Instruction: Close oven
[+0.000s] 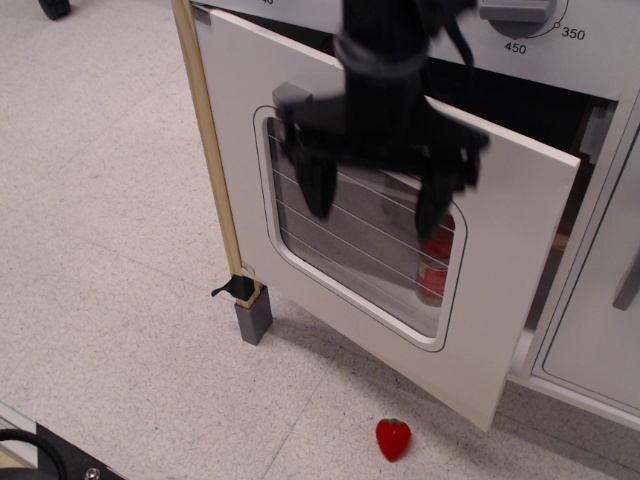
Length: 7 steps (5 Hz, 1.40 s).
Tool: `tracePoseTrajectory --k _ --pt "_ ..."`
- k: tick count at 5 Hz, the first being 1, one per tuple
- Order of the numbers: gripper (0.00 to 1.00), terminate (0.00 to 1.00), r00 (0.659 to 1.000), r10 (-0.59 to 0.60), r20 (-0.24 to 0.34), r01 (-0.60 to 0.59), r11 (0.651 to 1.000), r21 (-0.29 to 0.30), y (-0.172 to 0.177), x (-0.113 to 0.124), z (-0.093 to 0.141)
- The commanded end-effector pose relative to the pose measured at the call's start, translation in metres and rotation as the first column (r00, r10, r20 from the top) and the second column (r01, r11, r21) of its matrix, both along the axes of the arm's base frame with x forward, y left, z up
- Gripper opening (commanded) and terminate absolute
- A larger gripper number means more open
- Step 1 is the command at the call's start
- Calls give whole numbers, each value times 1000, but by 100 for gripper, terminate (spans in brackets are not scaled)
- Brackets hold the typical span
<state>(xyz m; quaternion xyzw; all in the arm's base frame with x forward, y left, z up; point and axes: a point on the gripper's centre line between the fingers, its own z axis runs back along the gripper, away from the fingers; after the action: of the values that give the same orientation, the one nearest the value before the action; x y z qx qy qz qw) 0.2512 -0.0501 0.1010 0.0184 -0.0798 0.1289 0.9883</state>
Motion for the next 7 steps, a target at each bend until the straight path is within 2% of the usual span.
tracePoseTrajectory --k 1,3,6,7 --pt "100 0 989 -133 59 132 991 22 -16 25 -42" --pt "100 0 974 -149 172 149 989 14 -24 66 -44" --pt "100 0 966 -141 219 142 990 12 -24 108 -45" --pt "100 0 955 -150 257 145 989 39 -22 120 -45"
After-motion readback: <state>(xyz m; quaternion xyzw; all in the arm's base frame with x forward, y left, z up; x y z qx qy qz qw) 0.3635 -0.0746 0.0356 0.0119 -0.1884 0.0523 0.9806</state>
